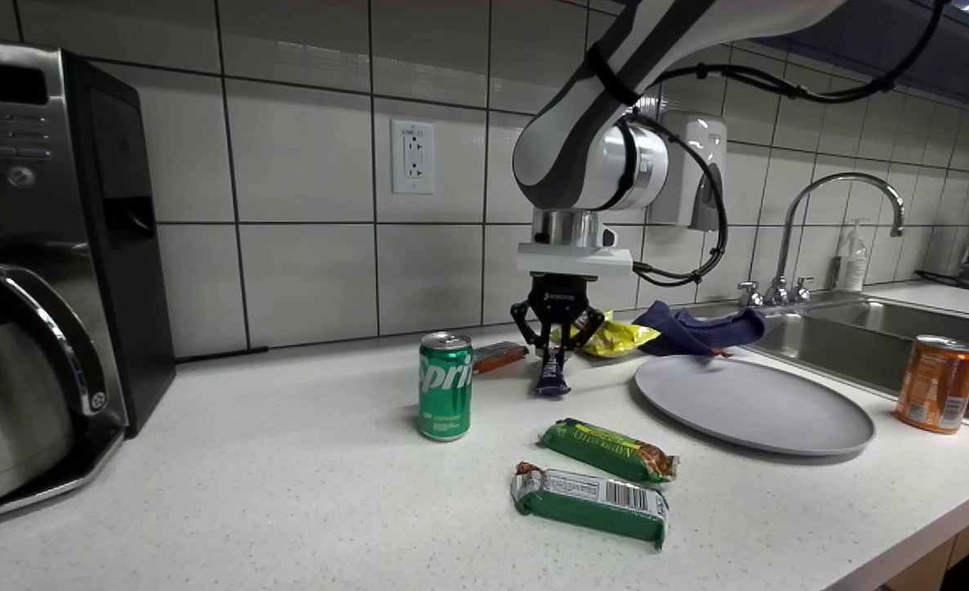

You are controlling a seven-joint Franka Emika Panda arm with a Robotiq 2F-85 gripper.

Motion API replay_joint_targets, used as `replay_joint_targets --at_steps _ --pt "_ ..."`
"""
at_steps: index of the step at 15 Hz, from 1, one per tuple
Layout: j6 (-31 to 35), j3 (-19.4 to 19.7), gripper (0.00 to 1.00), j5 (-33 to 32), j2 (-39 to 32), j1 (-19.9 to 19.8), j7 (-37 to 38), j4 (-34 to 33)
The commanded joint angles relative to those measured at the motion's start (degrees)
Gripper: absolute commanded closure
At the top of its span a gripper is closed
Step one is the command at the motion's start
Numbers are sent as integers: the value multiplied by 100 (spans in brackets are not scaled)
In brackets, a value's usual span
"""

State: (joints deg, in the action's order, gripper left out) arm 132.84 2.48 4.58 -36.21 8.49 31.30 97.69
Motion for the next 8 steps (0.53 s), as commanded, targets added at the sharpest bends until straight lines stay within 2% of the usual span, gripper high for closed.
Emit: replay_joint_targets --at_steps 1,8 --pt "-30 123 96 -75 146 119 164 80" --pt "-112 87 96 -83 605 96 -33 445"
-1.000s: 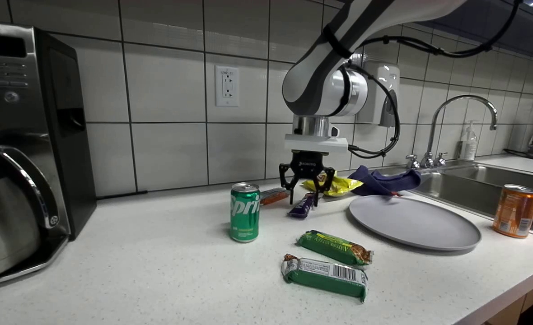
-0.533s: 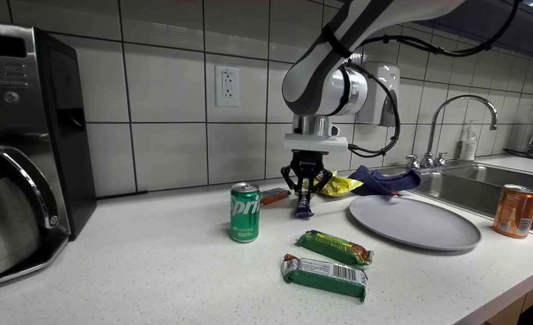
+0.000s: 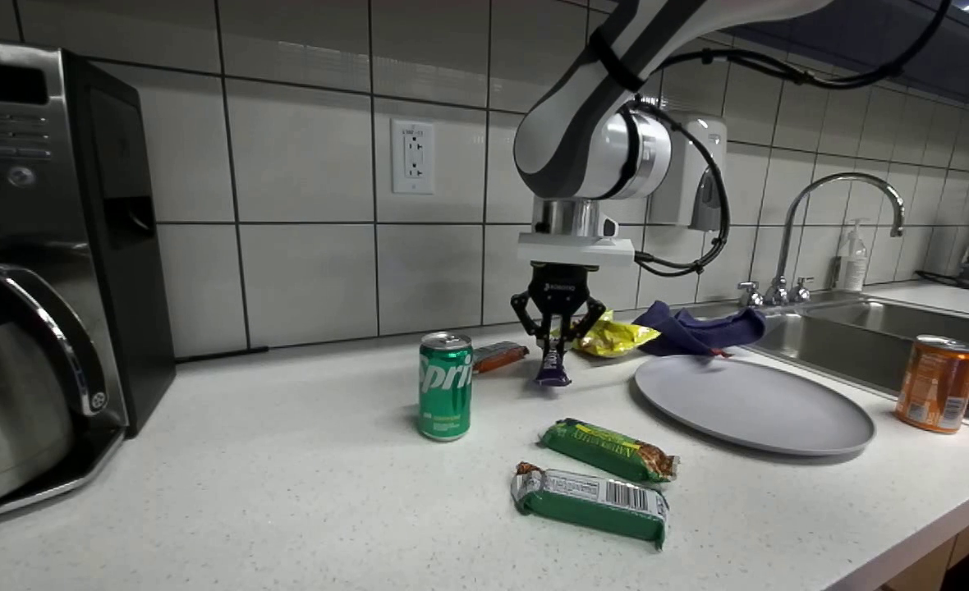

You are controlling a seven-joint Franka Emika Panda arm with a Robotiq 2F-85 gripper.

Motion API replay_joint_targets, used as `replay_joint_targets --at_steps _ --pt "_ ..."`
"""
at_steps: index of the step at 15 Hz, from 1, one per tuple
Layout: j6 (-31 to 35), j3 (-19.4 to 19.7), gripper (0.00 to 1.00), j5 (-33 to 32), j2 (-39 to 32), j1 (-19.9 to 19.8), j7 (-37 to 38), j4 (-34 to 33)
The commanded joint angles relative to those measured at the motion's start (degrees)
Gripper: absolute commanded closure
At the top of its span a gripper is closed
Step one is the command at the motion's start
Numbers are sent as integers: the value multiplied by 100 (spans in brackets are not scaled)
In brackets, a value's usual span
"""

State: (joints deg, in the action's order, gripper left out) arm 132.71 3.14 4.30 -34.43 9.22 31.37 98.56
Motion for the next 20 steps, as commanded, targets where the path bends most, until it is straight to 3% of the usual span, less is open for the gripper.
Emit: replay_joint_targets --at_steps 1,11,20 --pt "-99 25 96 -70 495 20 -55 414" --pt "-43 40 96 -195 1476 -97 -323 1445" --pt "157 191 96 -761 2239 -368 -590 2410"
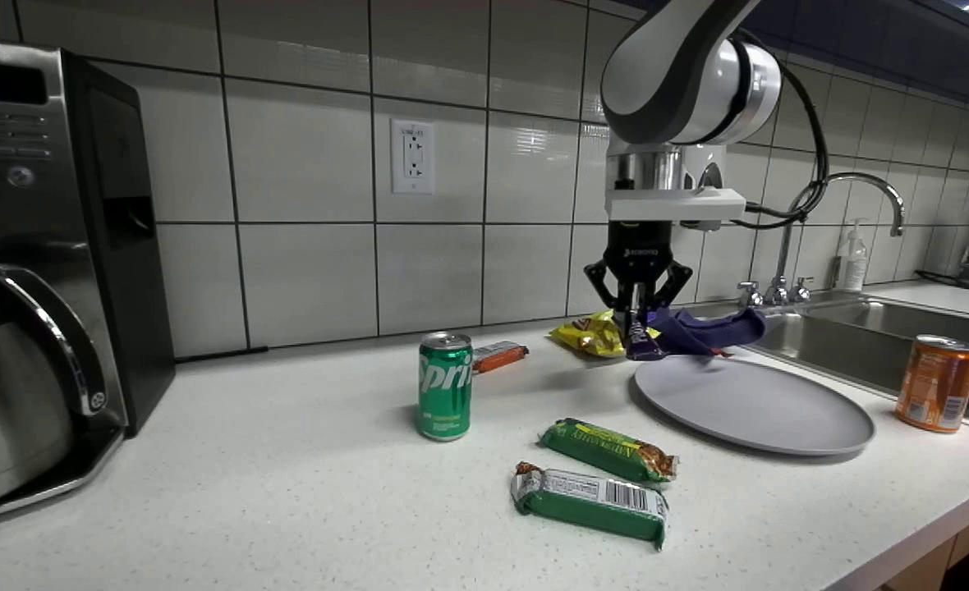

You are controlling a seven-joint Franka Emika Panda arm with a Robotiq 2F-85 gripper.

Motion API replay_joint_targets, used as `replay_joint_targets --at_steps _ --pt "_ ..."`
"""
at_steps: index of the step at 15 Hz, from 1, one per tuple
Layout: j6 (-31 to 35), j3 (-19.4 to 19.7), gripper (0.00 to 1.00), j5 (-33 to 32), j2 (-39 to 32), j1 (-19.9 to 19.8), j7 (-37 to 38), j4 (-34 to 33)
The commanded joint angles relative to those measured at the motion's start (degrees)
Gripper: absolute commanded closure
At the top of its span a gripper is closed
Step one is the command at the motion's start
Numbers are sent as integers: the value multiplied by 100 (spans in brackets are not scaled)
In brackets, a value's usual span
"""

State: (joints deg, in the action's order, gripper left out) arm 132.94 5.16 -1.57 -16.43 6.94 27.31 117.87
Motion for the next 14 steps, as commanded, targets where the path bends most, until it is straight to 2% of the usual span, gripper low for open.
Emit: replay_joint_targets --at_steps 1,7,14 --pt "142 -6 96 -203 508 -181 -217 574" --pt "264 36 96 -254 775 -419 -322 1050" --pt "287 211 96 -480 880 -628 -211 1307"
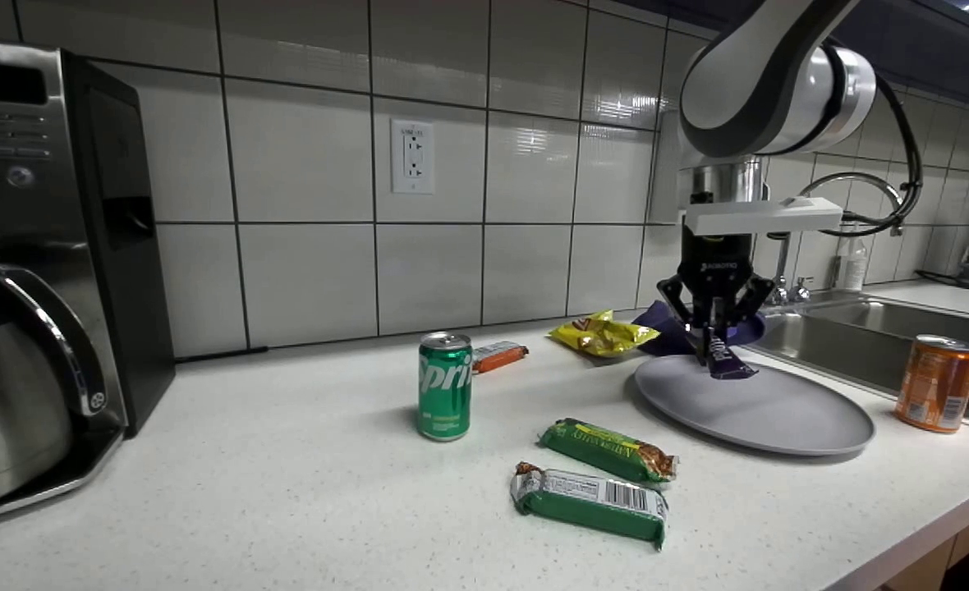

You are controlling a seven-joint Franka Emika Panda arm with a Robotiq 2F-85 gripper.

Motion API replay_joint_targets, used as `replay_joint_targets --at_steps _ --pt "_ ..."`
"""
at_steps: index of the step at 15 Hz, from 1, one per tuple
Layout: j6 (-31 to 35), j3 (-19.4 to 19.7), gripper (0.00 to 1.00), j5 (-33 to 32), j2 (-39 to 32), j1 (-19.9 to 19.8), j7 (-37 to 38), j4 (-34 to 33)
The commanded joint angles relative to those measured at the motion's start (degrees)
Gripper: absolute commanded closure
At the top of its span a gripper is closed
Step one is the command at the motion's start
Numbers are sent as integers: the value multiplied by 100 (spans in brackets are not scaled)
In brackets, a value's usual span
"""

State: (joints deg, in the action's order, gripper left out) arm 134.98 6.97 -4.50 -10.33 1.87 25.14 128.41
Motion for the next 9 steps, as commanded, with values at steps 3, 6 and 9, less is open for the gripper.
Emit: replay_joint_targets --at_steps 3,6,9 --pt "83 93 96 -264 269 -192 46 308" --pt "82 174 96 -331 263 -251 108 364" --pt "82 274 96 -440 231 -313 198 405"
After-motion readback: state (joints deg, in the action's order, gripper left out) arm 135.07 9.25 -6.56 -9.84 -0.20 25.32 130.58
